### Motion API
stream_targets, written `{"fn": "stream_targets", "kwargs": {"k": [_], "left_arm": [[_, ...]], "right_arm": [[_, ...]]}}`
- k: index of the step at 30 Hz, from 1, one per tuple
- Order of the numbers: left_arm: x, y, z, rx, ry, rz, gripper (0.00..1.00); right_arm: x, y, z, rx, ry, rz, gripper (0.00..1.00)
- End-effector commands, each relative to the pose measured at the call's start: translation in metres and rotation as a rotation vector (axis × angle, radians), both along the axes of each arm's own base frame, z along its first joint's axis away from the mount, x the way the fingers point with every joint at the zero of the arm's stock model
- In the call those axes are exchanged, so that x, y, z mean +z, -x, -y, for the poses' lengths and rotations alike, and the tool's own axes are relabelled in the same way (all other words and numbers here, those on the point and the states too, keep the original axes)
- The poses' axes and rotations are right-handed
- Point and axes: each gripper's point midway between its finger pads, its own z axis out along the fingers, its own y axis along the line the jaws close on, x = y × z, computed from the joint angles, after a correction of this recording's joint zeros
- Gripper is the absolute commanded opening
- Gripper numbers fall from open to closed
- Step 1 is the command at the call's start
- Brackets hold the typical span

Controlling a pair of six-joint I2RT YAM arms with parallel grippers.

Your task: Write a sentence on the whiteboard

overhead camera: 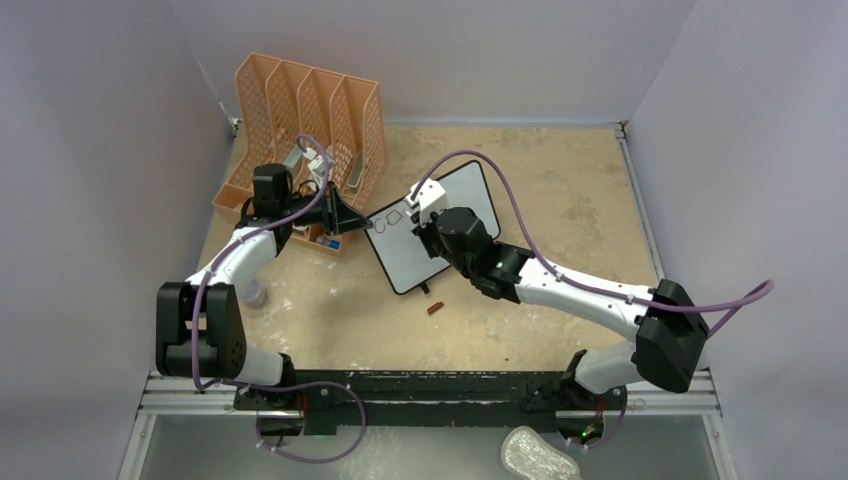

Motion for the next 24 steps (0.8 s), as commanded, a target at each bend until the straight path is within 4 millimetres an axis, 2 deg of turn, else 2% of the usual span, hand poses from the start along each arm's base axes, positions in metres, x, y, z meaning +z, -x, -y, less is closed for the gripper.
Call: {"fn": "stream_targets", "kwargs": {"k": [1, 12, 24], "left_arm": [[-0.004, -0.001, 0.001, -0.011, -0.014, 0.005, 0.00], [-0.004, -0.001, 0.001, -0.012, -0.015, 0.005, 0.00], [-0.004, -0.001, 0.000, -0.011, -0.015, 0.005, 0.00]], "right_arm": [[0.037, -0.008, -0.009, 0.007, -0.076, 0.068, 0.00], [0.029, -0.011, -0.007, -0.003, -0.054, 0.055, 0.00], [0.011, 0.000, -0.001, 0.020, -0.017, -0.004, 0.00]]}}
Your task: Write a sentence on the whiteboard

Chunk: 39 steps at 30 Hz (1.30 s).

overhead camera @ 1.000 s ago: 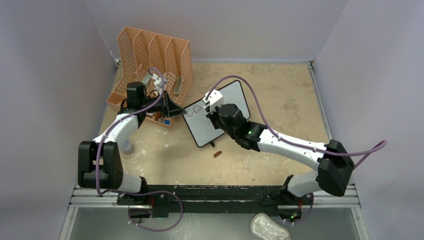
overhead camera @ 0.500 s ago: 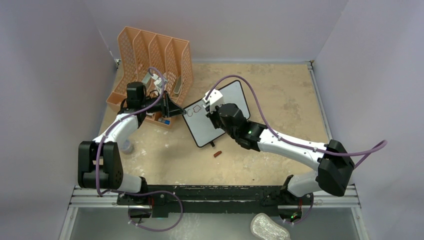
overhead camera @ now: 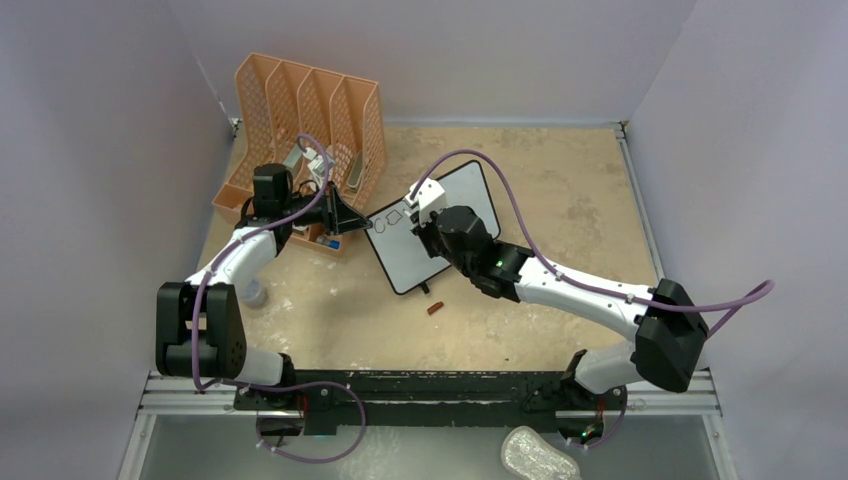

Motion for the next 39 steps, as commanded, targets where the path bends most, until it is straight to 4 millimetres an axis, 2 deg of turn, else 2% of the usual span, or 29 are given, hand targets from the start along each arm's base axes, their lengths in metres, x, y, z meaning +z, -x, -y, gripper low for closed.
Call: {"fn": "stream_targets", "kwargs": {"k": [1, 17, 23, 39], "left_arm": [[-0.004, -0.001, 0.001, -0.011, -0.014, 0.004, 0.00], [-0.004, -0.001, 0.001, -0.013, -0.014, 0.005, 0.00], [-0.005, -0.001, 0.001, -0.013, -0.014, 0.003, 0.00], [-0.004, 0.000, 0.001, -0.018, -0.012, 0.003, 0.00]], "right_arm": [[0.010, 0.002, 0.000, 0.011, -0.020, -0.003, 0.00], [-0.003, 0.008, 0.012, -0.003, 0.015, -0.026, 0.00], [-0.004, 0.004, 0.018, -0.037, 0.026, -0.018, 0.00], [0.013, -0.009, 0.022, -0.084, -0.022, 0.030, 0.00]]}}
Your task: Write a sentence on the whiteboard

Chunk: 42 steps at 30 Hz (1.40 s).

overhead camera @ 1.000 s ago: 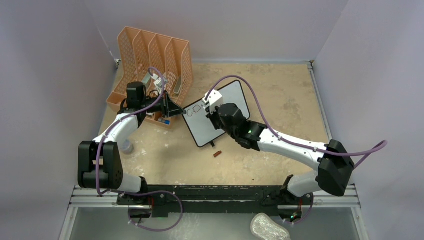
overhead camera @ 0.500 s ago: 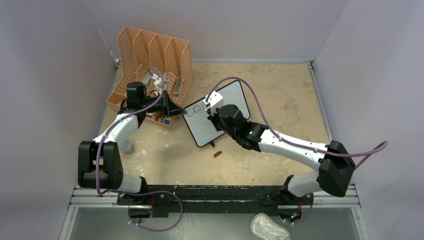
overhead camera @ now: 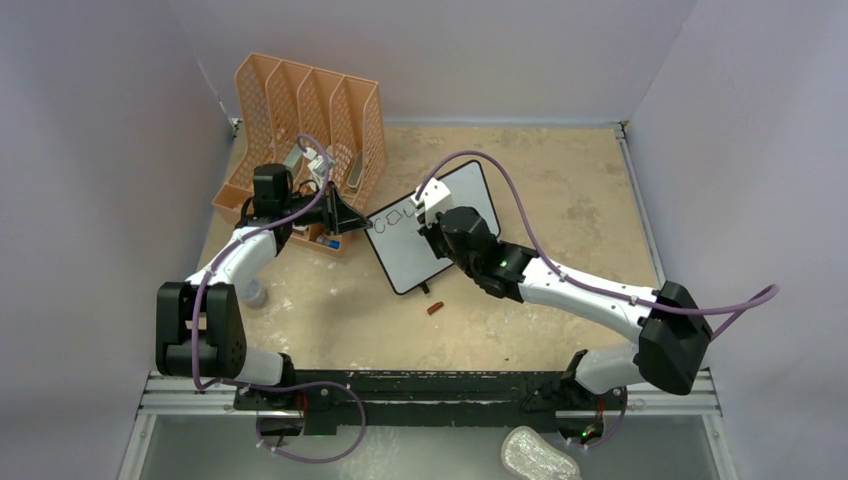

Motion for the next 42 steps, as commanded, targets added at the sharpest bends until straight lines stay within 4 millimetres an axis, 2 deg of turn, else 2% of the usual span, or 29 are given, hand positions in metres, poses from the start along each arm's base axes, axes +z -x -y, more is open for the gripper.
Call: {"fn": "stream_targets", "kwargs": {"k": [1, 24, 35, 42], "left_arm": [[-0.004, 0.000, 0.001, -0.017, -0.009, 0.001, 0.00], [-0.003, 0.001, 0.002, -0.020, -0.010, 0.004, 0.00], [-0.003, 0.000, 0.002, -0.020, -0.010, 0.004, 0.00], [-0.003, 0.001, 0.002, -0.020, -0.010, 0.005, 0.00]], "right_arm": [[0.025, -0.009, 0.003, -0.041, -0.067, 0.056, 0.00], [0.045, -0.020, -0.005, -0.043, -0.098, 0.111, 0.00], [0.044, -0.021, -0.009, -0.028, -0.092, 0.107, 0.00], [0.036, -0.018, -0.006, -0.025, -0.073, 0.087, 0.00]]}}
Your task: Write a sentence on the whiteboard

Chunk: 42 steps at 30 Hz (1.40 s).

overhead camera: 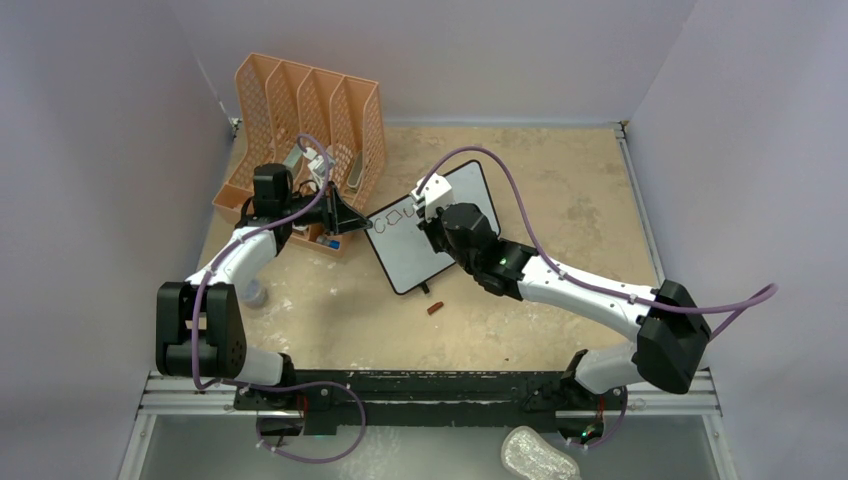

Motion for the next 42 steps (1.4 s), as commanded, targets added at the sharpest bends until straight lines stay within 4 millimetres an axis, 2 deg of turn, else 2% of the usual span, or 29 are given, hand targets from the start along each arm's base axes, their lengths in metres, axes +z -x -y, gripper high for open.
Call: {"fn": "stream_targets", "kwargs": {"k": [1, 19, 29, 33, 42], "left_arm": [[-0.003, 0.000, 0.002, -0.017, -0.009, -0.002, 0.00], [-0.003, 0.000, 0.002, -0.016, -0.010, -0.001, 0.00], [-0.004, 0.000, 0.002, -0.013, -0.013, -0.003, 0.00], [-0.004, 0.000, 0.002, -0.013, -0.014, -0.002, 0.00], [-0.004, 0.000, 0.002, -0.014, -0.014, -0.002, 0.00]], "right_arm": [[0.022, -0.007, -0.001, -0.014, -0.034, 0.039, 0.00], [0.002, 0.006, 0.009, -0.005, -0.008, -0.020, 0.00], [-0.003, 0.007, 0.017, -0.026, 0.012, -0.025, 0.00], [0.000, 0.006, 0.020, -0.044, 0.010, -0.014, 0.00], [0.023, 0.008, 0.018, -0.023, -0.056, 0.022, 0.00]]}}
